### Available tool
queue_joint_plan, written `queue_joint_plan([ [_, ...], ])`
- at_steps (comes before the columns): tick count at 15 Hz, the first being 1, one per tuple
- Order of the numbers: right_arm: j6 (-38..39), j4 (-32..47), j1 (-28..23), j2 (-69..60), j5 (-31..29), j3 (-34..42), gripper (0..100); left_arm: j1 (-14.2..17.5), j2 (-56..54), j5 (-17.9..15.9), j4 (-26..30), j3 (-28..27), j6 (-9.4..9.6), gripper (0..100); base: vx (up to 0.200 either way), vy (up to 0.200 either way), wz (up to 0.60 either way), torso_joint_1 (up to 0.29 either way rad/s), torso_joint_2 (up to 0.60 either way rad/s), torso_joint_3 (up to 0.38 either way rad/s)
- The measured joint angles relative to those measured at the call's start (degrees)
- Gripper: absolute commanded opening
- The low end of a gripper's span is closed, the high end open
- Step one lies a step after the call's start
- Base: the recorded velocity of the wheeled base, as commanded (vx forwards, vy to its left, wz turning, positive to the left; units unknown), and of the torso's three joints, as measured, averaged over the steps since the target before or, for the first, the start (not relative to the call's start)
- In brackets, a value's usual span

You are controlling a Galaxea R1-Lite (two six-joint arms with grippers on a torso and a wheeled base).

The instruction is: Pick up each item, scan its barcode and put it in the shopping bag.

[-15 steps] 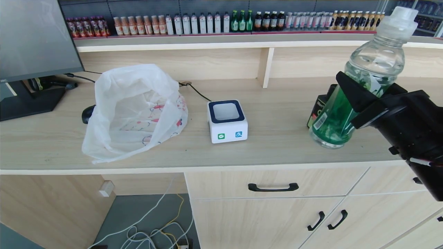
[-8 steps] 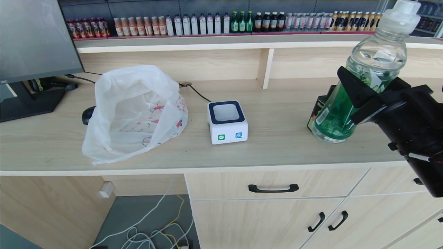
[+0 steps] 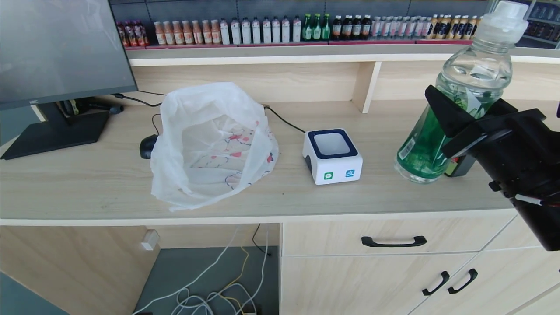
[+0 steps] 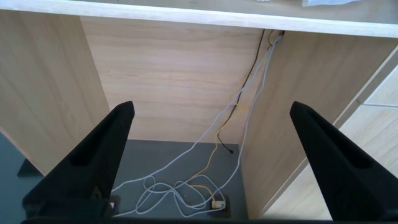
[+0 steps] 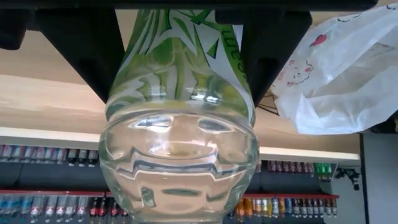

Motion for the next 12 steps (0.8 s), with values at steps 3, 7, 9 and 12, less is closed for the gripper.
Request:
queue_joint_plan([
  [3, -0.1, -0.1, 0.7, 0.0, -5.1, -1.8, 0, 0.0, 0.0, 0.0, 0.0, 0.0, 0.00, 100, 0.000, 0.133, 0.00, 0.003, 0.00, 0.002],
  [7, 0.0, 0.0, 1.3, 0.1, -4.7, -2.1, 0, 0.0, 0.0, 0.0, 0.0, 0.0, 0.06, 100, 0.000, 0.000, 0.00, 0.000, 0.00, 0.000],
  [9, -1.7, 1.3, 1.3, 0.5, -4.5, -3.6, 0, 0.0, 0.0, 0.0, 0.0, 0.0, 0.09, 100, 0.000, 0.000, 0.00, 0.000, 0.00, 0.000],
  [12, -8.2, 7.6, 1.0, 1.1, -3.8, -9.9, 0, 0.0, 0.0, 0.0, 0.0, 0.0, 0.09, 100, 0.000, 0.000, 0.00, 0.000, 0.00, 0.000],
])
